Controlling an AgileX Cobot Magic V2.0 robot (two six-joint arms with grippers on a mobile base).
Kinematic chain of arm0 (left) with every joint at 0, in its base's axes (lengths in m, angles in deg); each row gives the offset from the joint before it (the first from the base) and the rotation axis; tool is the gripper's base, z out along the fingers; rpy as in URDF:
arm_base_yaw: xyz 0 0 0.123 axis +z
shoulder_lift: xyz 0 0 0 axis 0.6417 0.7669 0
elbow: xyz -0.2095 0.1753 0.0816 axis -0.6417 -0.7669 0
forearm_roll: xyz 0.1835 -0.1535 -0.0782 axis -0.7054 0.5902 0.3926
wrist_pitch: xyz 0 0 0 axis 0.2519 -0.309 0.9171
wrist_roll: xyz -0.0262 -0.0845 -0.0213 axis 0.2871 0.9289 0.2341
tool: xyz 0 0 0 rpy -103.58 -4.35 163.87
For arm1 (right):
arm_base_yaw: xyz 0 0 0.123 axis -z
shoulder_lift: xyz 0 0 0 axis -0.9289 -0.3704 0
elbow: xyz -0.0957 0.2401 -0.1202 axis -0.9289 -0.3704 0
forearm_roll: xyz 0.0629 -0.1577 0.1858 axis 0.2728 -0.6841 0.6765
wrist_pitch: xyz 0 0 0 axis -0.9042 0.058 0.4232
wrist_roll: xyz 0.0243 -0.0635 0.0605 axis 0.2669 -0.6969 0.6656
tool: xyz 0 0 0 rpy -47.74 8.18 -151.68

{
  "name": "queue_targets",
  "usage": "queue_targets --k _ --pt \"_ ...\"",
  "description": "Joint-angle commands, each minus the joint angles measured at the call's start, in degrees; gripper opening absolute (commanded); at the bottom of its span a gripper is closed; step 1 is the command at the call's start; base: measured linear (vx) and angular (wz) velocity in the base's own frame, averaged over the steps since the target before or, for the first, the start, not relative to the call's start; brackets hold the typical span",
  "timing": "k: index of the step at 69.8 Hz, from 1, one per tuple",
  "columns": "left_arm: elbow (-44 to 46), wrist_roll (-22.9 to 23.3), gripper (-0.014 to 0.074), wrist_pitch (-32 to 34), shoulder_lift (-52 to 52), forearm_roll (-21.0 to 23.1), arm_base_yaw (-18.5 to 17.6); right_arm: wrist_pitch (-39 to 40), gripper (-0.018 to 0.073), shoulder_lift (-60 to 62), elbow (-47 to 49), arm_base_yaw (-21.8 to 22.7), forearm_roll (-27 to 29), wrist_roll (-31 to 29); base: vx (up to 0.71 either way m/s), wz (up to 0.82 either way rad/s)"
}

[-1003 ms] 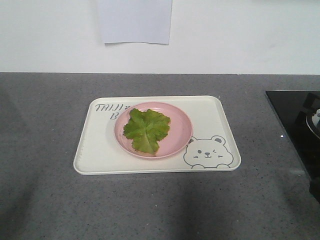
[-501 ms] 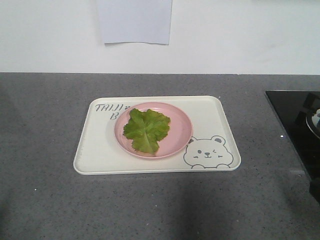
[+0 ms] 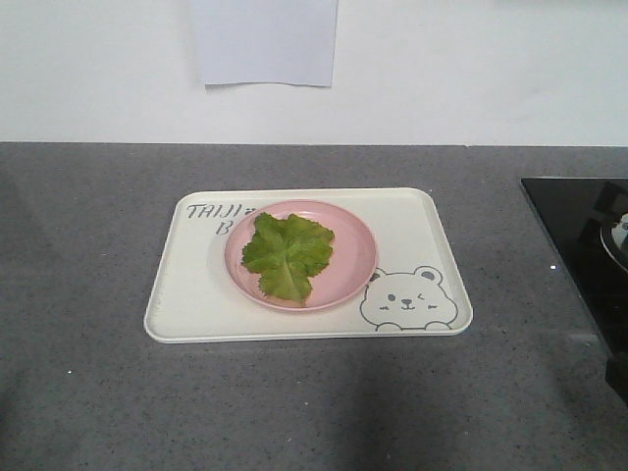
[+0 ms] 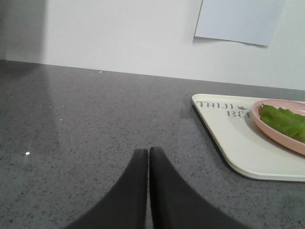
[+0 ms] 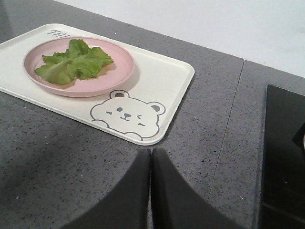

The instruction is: Transfer vegetables to tray and serve

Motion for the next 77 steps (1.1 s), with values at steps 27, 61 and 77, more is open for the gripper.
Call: queue_targets --k 27,61,77 --pt "-1.3 0.7 -0.0006 11.7 -0.1 -0.8 0.0 3.4 -0.0006 -0.4 1.6 0.1 0.5 -0.2 0.00 0.00" --pt "-1.3 0.7 -0.0006 11.2 -0.1 -0.8 0.0 3.3 -0.0006 -0.4 1.6 0.1 0.5 -0.2 0.00 0.00" --pt "-1.3 0.7 -0.0006 11.2 -0.1 -0.8 0.0 3.3 -0.0006 -0.4 1.6 0.1 0.5 -0.2 0.00 0.00"
